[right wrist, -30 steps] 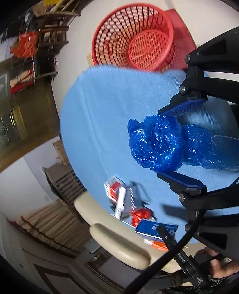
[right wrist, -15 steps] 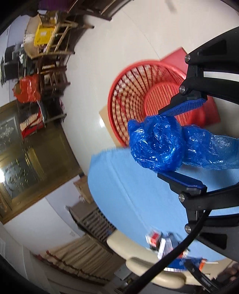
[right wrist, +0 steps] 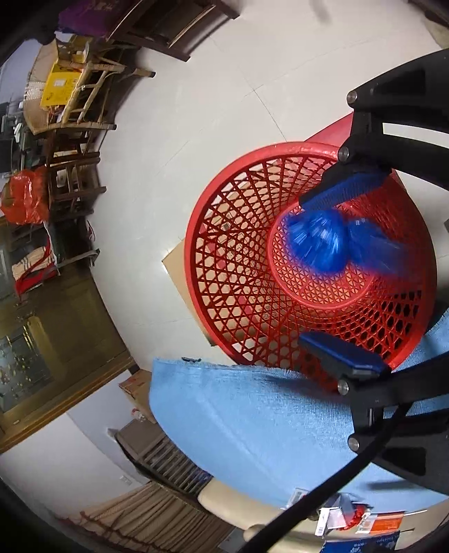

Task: Collect trash
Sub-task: 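Drop the blue bag into the red basket with the right tool while the left tool carries the carton there, then release the blue printed carton into the red basket with the left tool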

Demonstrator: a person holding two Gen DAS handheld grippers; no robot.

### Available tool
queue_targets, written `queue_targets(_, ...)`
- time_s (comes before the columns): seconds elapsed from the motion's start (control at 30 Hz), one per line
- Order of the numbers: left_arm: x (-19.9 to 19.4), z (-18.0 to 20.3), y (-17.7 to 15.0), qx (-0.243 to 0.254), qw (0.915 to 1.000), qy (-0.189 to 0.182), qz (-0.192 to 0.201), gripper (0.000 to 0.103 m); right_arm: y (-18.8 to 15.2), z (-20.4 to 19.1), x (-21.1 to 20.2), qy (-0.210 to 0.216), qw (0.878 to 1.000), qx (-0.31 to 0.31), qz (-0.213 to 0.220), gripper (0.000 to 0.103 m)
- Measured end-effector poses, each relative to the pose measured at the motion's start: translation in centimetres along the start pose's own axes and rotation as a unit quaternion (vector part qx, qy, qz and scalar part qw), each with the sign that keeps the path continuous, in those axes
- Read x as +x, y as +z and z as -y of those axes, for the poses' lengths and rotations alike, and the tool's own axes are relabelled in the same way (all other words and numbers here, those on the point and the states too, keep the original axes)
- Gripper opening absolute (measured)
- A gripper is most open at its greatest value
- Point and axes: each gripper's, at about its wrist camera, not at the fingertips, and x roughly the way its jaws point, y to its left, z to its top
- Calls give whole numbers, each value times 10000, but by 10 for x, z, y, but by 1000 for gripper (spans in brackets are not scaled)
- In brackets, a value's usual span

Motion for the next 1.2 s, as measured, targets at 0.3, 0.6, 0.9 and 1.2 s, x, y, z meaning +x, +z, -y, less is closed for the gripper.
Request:
queue_targets(0.3, 18, 64, 17, 563, 9969, -549, -76, 58, -4, 20, -39, 217, 9984, 385, 363, 77)
queue_targets(0.6, 41, 144, 28, 1167, 9840, -1283, -400, 59, -2, 46, -73, 362, 9939, 802, 664, 77)
queue_targets(0.9, 78, 189, 36, 1239, 9768, -1566, -772, 65, 5, 81, -108, 326, 9861, 1254, 1037, 77)
queue_targets(1.2, 75, 162, 49, 1048, 9822, -1384, -722, 78, -3, 81, -105, 296, 9865, 1331, 905, 77)
